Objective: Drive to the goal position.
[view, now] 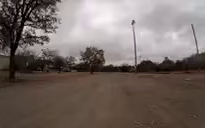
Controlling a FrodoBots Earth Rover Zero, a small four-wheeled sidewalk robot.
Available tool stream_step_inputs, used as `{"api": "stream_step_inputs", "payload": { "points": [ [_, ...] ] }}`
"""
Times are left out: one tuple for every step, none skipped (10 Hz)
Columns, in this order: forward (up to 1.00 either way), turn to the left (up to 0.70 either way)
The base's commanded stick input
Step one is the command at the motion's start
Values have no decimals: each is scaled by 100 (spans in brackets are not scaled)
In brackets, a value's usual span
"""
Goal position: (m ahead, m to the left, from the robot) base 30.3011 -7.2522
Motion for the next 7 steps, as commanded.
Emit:
{"api": "stream_step_inputs", "payload": {
  "points": [
    [70, -1],
    [70, -1],
    [70, -1],
    [70, -1],
    [70, -1],
    [70, -1],
    [70, -1]
  ]
}}
